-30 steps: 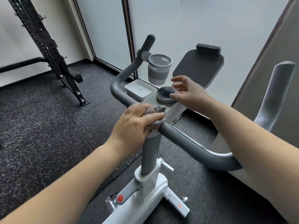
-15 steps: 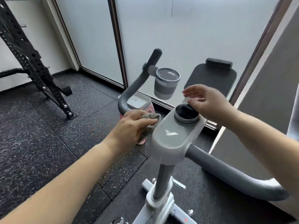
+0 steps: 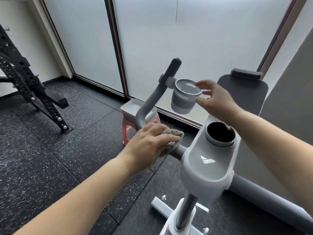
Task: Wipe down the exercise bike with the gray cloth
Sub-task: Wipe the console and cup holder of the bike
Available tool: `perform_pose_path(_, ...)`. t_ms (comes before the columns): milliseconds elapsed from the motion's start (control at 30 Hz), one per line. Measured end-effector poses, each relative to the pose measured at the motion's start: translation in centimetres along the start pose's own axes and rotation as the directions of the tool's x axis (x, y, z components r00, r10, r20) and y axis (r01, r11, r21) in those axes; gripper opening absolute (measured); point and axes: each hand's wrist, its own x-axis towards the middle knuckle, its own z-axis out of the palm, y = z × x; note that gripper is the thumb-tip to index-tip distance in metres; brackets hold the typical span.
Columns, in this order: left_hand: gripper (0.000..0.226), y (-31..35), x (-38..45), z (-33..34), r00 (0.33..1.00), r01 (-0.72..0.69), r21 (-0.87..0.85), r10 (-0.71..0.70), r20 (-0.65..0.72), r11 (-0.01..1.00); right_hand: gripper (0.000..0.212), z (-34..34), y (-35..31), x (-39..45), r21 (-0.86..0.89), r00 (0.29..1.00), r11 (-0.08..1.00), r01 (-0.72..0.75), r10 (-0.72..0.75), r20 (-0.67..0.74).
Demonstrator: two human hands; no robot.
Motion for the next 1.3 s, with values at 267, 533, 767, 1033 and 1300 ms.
perform_pose_path(267, 0.028, -4.3, 2.0, -2.9, 0.989, 0.145, 0.047, -0.144, -0.016, 0.988, 0.089, 1.3, 1.7, 5.9, -0.225, 0.988, 0.973, 0.044, -0.008, 0.157)
perform_pose_path(533, 0.034, -7.5, 1.1, -3.0, 0.996, 0.085, 0.038, -0.086, 0.014, 0.996, 0.103, 1.9, 2.6, 10.2, -0.315, 0.930, 0.941, 0.121, 0.003, 0.367)
perform_pose_path(767, 0.038, -6.9, 10.4, -3.6, 0.857, 0.404, -0.233, -0.455, -0.243, 0.885, 0.098, 1.3, 3.1, 10.9, -0.240, 0.917, 0.964, 0.118, -0.013, 0.398)
perform_pose_path(1033, 0.060, -6.3, 10.6, -0.5, 0.864, 0.503, 0.169, -0.499, -0.069, 0.848, 0.099, 1.5, 3.3, 10.8, -0.216, 0.922, 0.967, 0.137, -0.045, 0.384)
perform_pose_path(1300, 0.051, -5.5, 11.1, -3.0, 0.890, 0.454, 0.075, -0.451, -0.063, 0.888, 0.103, 1.2, 3.3, 11.0, -0.178, 0.911, 0.978, 0.106, -0.024, 0.411)
